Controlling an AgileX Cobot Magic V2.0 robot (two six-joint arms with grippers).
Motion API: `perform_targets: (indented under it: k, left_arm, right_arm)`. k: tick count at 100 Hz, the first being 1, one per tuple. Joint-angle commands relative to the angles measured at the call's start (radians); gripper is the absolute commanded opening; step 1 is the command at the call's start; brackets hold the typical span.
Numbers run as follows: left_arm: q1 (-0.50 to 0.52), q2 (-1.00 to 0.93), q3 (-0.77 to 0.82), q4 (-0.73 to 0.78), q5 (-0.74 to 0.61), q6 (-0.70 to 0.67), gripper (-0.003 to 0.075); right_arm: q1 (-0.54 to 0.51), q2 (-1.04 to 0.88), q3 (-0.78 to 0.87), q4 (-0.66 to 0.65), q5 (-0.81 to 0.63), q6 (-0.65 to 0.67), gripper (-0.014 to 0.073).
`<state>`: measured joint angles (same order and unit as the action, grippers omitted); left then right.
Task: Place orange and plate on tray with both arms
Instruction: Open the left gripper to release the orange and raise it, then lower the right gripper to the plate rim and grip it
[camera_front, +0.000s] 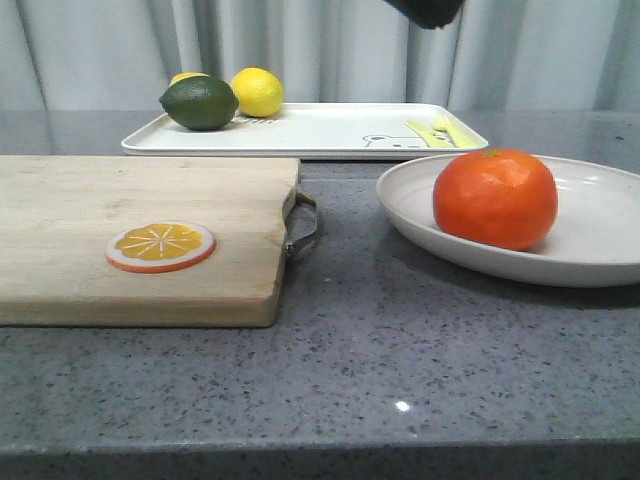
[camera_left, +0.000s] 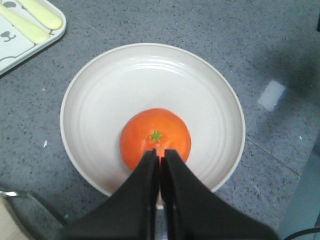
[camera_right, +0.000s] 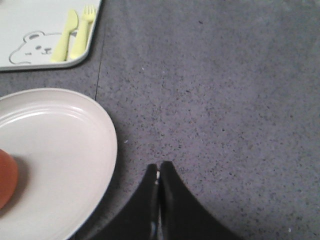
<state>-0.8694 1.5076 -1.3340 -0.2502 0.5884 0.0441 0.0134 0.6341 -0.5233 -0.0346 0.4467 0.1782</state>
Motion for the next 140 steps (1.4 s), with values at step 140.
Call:
perform_targets:
  k: [140]
  left_arm:
    - [0.098, -0.739, 0.522, -0.007, -0.091, -0.089, -0.0019]
  right_arm:
    - [0.046, 0.791, -0.568, 0.177, 0.391, -0.033, 0.0288]
